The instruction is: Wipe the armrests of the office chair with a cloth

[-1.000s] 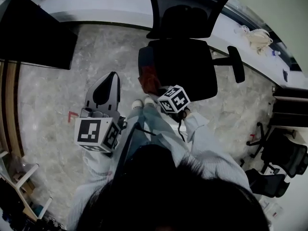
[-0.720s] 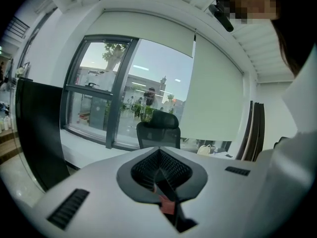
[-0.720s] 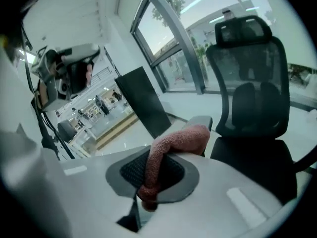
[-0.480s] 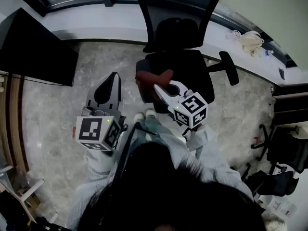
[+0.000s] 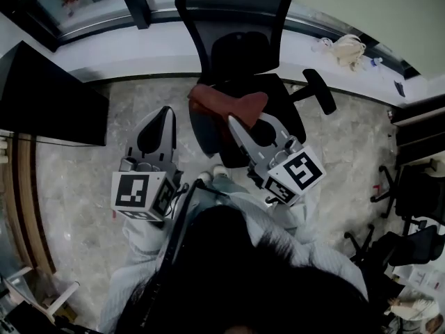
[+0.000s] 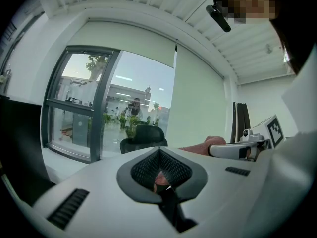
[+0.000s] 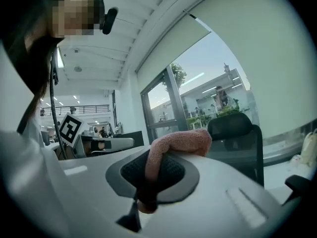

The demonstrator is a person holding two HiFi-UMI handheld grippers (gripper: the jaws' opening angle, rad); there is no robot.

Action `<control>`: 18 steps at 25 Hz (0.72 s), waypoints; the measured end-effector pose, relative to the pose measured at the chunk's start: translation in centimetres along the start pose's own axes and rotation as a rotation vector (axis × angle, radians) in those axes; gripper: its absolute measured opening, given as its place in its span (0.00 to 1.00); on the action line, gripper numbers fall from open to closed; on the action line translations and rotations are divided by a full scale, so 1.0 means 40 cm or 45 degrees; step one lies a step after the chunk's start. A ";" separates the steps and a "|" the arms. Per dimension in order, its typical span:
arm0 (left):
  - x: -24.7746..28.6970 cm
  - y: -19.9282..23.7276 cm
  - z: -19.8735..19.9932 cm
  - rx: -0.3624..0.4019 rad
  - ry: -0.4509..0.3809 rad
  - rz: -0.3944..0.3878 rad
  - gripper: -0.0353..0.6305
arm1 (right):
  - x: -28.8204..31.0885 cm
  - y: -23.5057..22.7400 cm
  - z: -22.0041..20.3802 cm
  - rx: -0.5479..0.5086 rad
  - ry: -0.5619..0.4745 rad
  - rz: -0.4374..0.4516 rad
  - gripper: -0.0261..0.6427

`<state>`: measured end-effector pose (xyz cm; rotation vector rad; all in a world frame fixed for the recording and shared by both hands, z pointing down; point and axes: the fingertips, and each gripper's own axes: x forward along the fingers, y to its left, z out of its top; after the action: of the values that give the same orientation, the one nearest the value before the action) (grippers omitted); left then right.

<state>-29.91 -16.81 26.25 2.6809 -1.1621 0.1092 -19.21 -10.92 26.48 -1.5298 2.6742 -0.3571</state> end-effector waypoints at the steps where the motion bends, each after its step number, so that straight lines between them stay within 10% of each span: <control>1: 0.004 -0.003 -0.006 -0.002 0.010 -0.012 0.06 | 0.000 -0.004 -0.008 0.017 0.000 -0.017 0.08; 18: 0.322 -0.402 -0.042 0.089 0.002 -0.087 0.06 | -0.314 -0.377 0.012 0.077 -0.120 -0.054 0.08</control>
<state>-9.37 -14.92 27.14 2.7776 -1.0847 0.1433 0.08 -7.61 28.29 -1.5475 2.5396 -0.3549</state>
